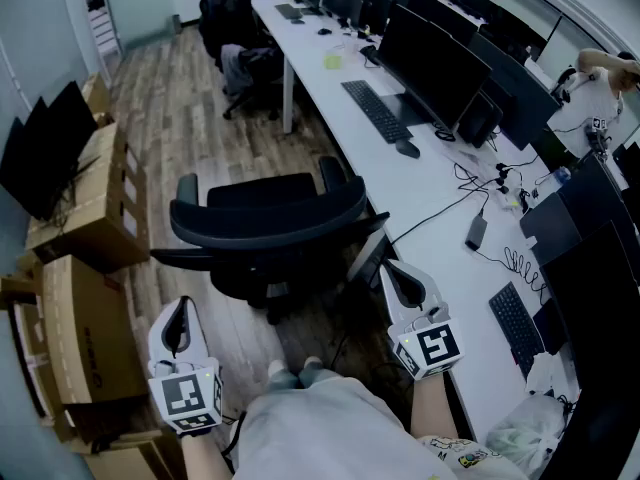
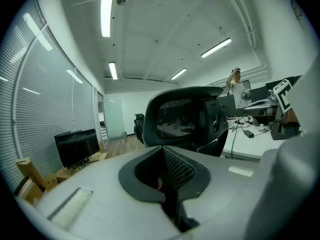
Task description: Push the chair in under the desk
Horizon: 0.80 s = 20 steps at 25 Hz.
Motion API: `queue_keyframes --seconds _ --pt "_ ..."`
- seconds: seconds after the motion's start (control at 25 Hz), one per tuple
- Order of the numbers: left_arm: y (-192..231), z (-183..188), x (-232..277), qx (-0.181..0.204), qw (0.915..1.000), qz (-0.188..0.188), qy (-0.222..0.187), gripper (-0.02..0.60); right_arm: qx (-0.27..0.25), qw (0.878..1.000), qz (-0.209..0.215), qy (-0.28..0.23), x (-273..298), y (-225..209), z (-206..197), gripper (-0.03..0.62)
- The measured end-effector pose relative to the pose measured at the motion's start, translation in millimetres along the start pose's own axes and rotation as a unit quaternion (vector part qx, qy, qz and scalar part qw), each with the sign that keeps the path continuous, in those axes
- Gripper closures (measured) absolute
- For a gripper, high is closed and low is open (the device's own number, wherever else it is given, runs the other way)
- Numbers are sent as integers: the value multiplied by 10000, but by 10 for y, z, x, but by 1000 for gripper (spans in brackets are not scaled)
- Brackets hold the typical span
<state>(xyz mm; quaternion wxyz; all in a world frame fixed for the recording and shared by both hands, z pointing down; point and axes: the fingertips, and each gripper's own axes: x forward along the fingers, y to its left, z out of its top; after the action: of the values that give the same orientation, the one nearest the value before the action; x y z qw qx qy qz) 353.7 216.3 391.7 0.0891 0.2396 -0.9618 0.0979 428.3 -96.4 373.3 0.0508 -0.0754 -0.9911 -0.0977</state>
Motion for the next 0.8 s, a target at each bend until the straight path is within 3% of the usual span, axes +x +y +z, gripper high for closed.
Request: queue_keyframes --seconds 0.32,0.52,0.8 --pt "-5 -34 24 -56 10000 49 -21 565 49 9999 -74 -111 -31 -93 -30 591" --pt "17 -65 48 -77 10000 27 -38 544 23 9999 71 -108 5 -100 -35 515" --pt "101 -137 137 443 9990 -46 34 472 -101 9997 238 -31 68 -183 -71 456"
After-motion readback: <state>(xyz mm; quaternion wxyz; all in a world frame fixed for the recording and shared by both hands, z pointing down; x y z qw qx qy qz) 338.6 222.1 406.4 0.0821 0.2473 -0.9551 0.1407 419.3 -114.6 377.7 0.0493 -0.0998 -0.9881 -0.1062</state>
